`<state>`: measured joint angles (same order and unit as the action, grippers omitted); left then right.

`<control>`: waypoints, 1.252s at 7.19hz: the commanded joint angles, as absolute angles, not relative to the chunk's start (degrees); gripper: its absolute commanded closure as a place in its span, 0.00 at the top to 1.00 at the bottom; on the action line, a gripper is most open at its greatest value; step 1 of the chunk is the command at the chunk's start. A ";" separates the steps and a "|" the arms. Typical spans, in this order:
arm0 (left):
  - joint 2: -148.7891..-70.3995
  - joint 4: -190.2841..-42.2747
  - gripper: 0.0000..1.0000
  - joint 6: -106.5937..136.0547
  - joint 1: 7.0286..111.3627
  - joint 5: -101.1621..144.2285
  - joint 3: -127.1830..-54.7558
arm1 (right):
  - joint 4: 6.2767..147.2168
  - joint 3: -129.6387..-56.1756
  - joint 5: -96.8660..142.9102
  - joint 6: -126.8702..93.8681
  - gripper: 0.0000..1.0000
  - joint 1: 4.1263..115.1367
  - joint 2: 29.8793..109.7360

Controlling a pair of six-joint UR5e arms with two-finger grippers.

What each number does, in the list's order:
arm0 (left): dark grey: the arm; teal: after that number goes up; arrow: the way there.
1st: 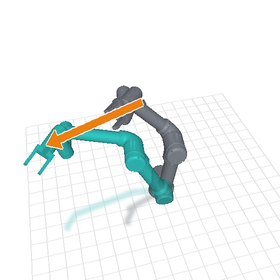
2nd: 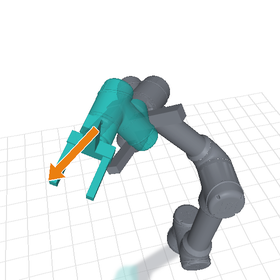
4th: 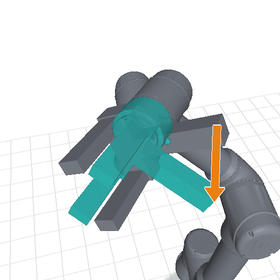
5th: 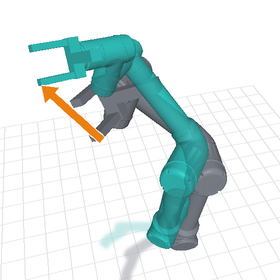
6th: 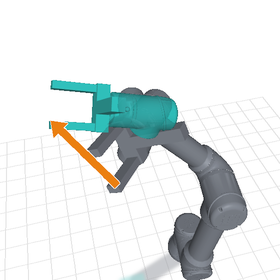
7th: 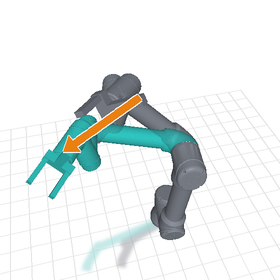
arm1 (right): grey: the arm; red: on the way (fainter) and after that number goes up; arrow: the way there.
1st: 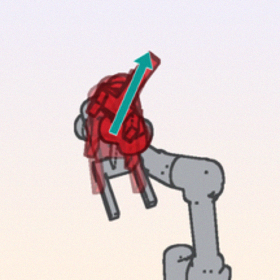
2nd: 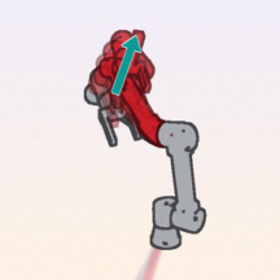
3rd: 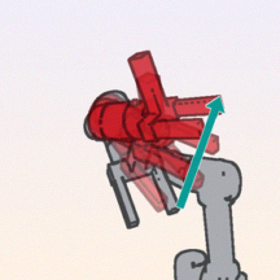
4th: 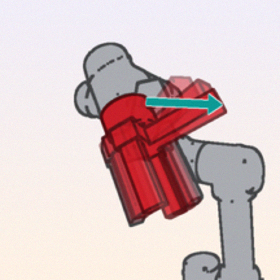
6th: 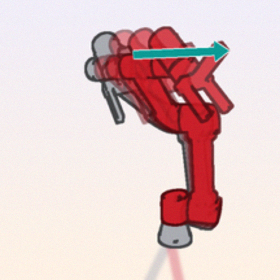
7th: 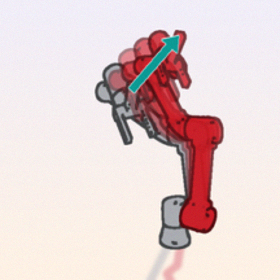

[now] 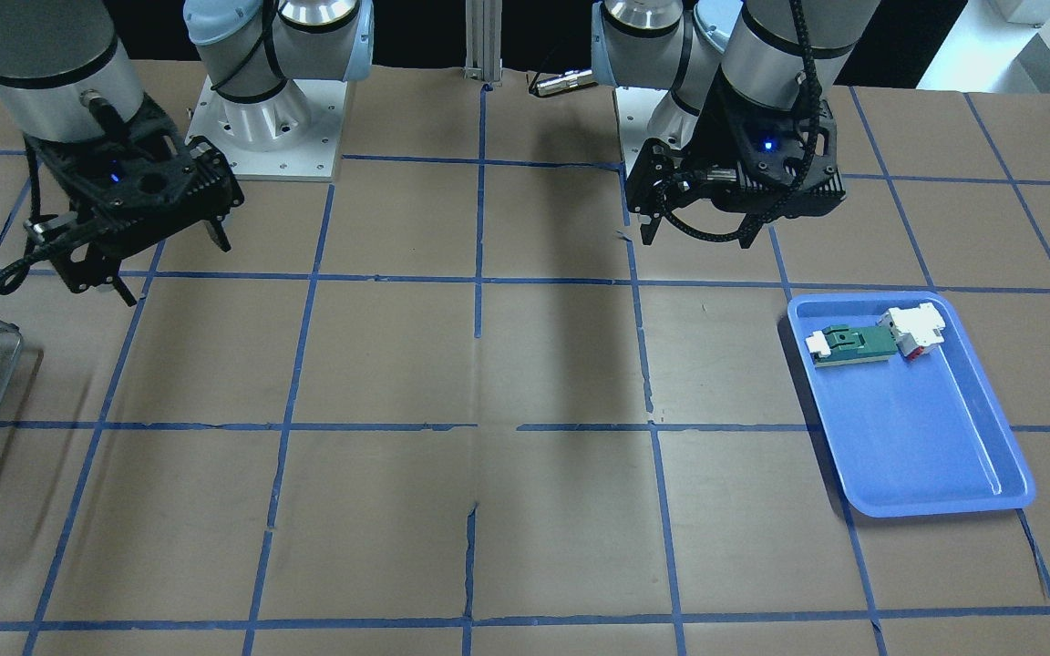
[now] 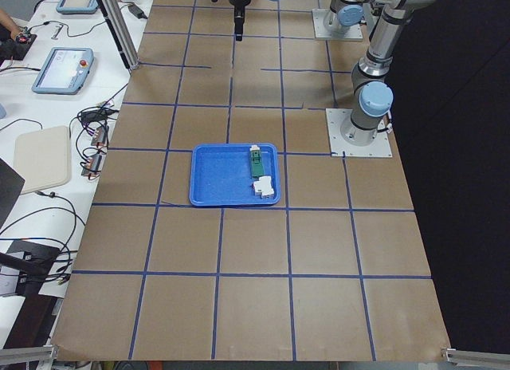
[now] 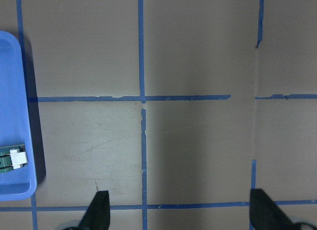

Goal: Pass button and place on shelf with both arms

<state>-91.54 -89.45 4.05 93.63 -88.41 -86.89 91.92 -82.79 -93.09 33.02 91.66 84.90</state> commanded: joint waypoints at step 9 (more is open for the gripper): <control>-91.49 -89.38 1.00 4.04 93.52 -88.24 -87.10 | 86.31 -81.91 -93.08 -2.11 1.00 90.35 85.87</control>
<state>-91.49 -89.38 4.04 93.55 -88.27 -87.04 86.40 -81.92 -93.22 -1.13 90.31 85.82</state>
